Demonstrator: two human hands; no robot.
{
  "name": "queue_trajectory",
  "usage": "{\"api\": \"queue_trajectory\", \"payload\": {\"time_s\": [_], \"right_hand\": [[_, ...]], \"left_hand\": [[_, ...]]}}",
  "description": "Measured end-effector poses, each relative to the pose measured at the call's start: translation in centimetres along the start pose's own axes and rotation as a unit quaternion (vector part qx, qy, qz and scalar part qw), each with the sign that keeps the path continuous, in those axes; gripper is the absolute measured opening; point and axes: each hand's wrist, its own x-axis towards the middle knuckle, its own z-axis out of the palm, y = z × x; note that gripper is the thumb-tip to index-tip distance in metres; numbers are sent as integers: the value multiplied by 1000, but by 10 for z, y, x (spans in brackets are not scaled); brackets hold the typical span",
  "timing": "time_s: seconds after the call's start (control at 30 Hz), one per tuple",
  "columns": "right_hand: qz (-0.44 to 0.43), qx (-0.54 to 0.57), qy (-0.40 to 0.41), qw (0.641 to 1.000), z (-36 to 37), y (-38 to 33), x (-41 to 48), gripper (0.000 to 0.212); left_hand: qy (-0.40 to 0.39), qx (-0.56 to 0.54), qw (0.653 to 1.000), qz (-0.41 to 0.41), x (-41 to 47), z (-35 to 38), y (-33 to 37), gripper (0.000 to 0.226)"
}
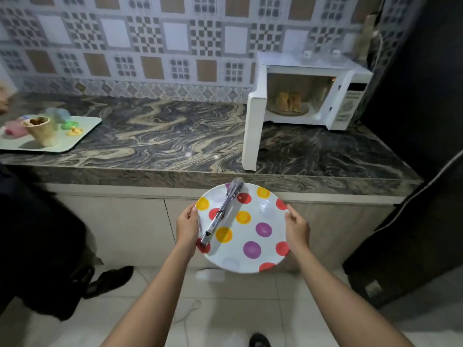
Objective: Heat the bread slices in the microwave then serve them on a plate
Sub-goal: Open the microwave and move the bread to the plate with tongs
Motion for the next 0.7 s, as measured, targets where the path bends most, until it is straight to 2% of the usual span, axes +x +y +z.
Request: {"api": "queue_trajectory", "payload": {"time_s": [0.4, 0.53, 0.7], "right_hand": [[33, 7, 85, 996, -138, 23, 110, 34], [43, -9, 94, 995, -176, 28, 171, 34], [35, -9, 107, 994, -208, 21, 244, 31]], "left_hand": [[-108, 30, 993, -25, 5, 197, -18, 29], [-105, 19, 993, -49, 18, 271, -25, 26], [-61, 13, 997, -48, 38, 349, -27, 22]]}}
